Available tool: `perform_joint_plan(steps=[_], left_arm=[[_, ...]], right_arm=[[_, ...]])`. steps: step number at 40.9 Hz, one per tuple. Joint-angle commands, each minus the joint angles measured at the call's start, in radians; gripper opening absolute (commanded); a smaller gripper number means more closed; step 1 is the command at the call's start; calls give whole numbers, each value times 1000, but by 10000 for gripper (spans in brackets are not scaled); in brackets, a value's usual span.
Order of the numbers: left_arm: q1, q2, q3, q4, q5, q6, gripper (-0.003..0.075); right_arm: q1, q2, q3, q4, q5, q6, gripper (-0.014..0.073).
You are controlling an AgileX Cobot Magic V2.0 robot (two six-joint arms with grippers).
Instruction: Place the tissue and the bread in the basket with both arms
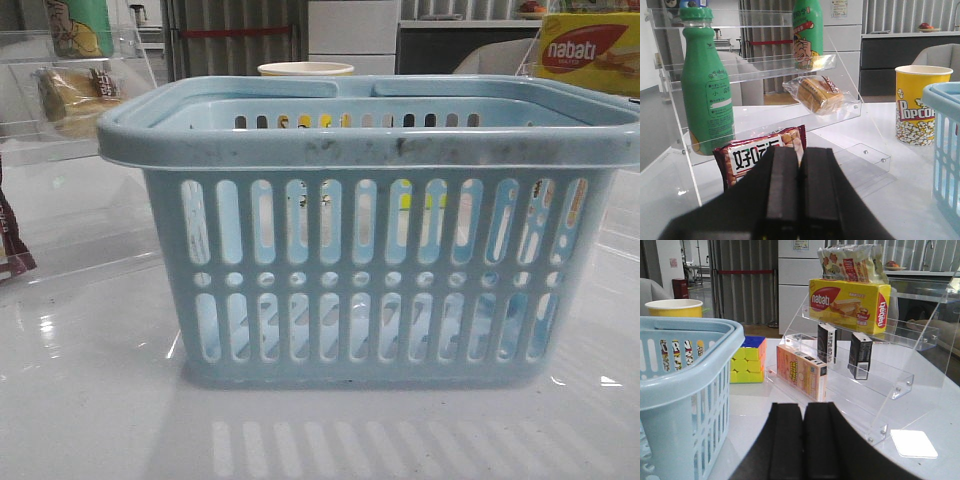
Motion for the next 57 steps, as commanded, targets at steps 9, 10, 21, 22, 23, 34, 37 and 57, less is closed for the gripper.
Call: perform_joint_plan(steps=[9,10,21,22,23,34,37,57], left_arm=[[-6,-16,7,-9,-84,-7,93],[-6,-16,7,-9,-84,-7,93],[-6,-16,7,-9,-84,-7,93],[-6,-16,7,-9,-84,-7,93],[-6,-16,7,-9,-84,-7,93],[-6,-16,7,-9,-84,-7,93],[-6,-16,7,-9,-103,-7,93],[-6,81,-407,-35,8,-19,93]], right_arm=[[-2,-19,-4,4,-93,-7,57],[-2,-19,-4,4,-93,-7,57],[-2,-19,-4,4,-93,-7,57],[-2,-19,-4,4,-93,-7,57],[-2,-19,-4,4,-96,-7,57],[-2,-19,-4,4,-146,-7,57],[-2,-19,-4,4,-160,-7,57],[-2,31,-356,4,53,-6,57]])
